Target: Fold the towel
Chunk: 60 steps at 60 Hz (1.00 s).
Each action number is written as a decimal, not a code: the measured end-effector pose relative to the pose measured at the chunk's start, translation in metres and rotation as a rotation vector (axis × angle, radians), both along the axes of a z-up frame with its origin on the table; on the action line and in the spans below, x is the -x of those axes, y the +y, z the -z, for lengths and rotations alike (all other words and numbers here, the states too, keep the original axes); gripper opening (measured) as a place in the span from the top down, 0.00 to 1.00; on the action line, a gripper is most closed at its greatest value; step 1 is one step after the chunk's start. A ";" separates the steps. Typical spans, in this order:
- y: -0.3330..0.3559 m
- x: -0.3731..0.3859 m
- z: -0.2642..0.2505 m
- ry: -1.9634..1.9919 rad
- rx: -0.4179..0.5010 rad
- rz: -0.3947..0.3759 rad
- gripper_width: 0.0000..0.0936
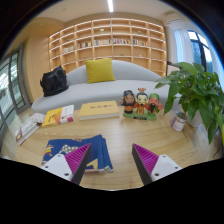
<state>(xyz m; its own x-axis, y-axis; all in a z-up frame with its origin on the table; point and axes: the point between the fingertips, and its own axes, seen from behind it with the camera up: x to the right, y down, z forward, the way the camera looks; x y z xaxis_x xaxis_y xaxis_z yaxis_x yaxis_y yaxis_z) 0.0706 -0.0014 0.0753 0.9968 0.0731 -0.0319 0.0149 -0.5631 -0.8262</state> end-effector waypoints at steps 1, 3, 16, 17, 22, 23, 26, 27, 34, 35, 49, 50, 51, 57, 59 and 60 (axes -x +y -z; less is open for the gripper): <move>-0.002 -0.003 -0.002 -0.003 -0.001 -0.003 0.09; -0.009 -0.007 -0.007 -0.009 -0.004 -0.008 0.09; -0.085 -0.013 -0.056 -0.070 -0.048 -0.061 0.09; -0.092 -0.014 -0.059 -0.073 -0.052 -0.066 0.09; -0.126 -0.011 -0.079 -0.077 -0.074 -0.078 0.09; -0.133 -0.011 -0.083 -0.077 -0.078 -0.078 0.08; -0.152 -0.010 -0.090 -0.071 -0.087 -0.081 0.09; -0.159 -0.009 -0.093 -0.069 -0.088 -0.082 0.09; -0.198 -0.006 -0.107 -0.081 -0.098 -0.102 0.09; -0.203 -0.005 -0.108 -0.085 -0.102 -0.105 0.09; -0.254 -0.002 -0.128 -0.091 -0.132 -0.120 0.09; -0.256 -0.003 -0.128 -0.086 -0.132 -0.119 0.09; -0.258 -0.003 -0.129 -0.083 -0.133 -0.119 0.09; -0.265 -0.006 -0.135 -0.084 -0.141 -0.115 0.09; -0.267 -0.006 -0.137 -0.080 -0.145 -0.114 0.09; -0.268 -0.006 -0.138 -0.077 -0.146 -0.114 0.09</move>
